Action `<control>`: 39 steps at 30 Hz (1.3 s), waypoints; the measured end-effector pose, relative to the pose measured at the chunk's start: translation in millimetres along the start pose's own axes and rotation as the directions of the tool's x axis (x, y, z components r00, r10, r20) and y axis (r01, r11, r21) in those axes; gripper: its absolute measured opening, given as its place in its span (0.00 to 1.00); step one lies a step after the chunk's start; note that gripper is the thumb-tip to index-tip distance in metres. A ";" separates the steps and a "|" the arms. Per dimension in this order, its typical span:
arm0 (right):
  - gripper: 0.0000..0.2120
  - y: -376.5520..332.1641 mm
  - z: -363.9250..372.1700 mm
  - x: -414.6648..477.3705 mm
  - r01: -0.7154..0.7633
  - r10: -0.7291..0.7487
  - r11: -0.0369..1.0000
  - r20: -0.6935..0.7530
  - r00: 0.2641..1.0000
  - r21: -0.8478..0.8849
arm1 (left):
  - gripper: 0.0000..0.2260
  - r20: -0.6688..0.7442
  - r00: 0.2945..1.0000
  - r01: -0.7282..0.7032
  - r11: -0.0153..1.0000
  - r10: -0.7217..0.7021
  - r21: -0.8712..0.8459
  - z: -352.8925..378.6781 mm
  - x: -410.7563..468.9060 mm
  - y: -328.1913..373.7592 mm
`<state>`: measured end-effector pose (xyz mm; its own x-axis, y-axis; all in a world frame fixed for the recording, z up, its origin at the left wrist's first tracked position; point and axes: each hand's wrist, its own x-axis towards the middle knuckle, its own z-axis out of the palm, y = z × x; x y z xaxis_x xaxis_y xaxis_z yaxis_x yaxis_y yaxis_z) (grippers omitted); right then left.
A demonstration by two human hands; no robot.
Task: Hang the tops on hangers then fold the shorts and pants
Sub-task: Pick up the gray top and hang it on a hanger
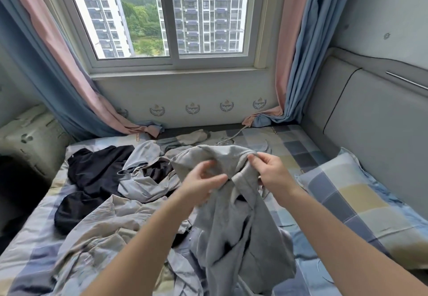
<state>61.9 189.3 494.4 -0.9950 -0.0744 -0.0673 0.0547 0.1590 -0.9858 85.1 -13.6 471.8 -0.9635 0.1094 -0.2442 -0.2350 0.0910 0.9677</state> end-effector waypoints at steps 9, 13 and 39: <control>0.22 -55.2 -16.8 6.0 0.067 -0.060 0.955 -0.031 0.998 0.289 | 0.36 0.096 0.995 -0.037 0.986 0.022 0.163 29.9 -9.6 -38.8; 0.19 -52.9 -19.1 15.9 0.043 -0.012 0.945 -0.095 0.995 0.325 | 0.03 0.134 0.983 -0.140 0.984 0.124 0.113 49.4 -9.7 -44.9; 0.19 87.0 51.6 -28.1 -0.112 0.252 0.923 0.357 0.899 -0.368 | 0.09 -0.211 0.910 -0.413 0.757 0.356 -0.507 13.4 -37.9 93.9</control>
<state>99.0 154.4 402.6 -0.8510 -0.3788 -0.3636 0.1312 0.5170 -0.8459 101.3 4.0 571.2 -0.9878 -0.0768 0.1354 0.1556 -0.4779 0.8645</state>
